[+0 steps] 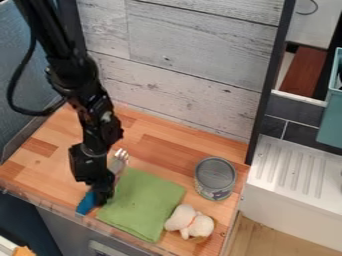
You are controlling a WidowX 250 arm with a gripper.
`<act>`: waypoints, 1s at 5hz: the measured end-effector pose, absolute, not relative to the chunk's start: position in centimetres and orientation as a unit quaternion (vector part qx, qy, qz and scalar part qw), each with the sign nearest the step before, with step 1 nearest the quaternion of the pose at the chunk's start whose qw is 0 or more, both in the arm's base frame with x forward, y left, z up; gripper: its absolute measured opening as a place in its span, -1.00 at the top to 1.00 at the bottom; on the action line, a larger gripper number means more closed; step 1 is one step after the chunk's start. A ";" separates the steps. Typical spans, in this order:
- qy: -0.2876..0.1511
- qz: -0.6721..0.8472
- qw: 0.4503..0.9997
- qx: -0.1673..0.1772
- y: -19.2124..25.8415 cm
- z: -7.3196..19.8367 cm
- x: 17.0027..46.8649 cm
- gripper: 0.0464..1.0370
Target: Moved the blue fork to the right corner
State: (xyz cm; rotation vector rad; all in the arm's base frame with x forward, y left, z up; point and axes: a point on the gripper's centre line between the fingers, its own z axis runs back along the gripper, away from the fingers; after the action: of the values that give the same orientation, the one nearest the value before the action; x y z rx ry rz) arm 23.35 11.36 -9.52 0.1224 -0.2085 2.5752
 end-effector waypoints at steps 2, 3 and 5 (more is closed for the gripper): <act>-0.083 0.963 0.253 0.045 12.1 -8.9 23.1 0.69; -0.079 0.966 0.245 0.038 12.9 -7.6 23.2 0.78; -0.081 0.961 0.265 0.007 15.7 -5.2 25.3 0.78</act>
State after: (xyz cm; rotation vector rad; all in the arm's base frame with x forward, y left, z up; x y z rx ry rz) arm 25.29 15.70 -5.17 0.0200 -0.2180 2.5964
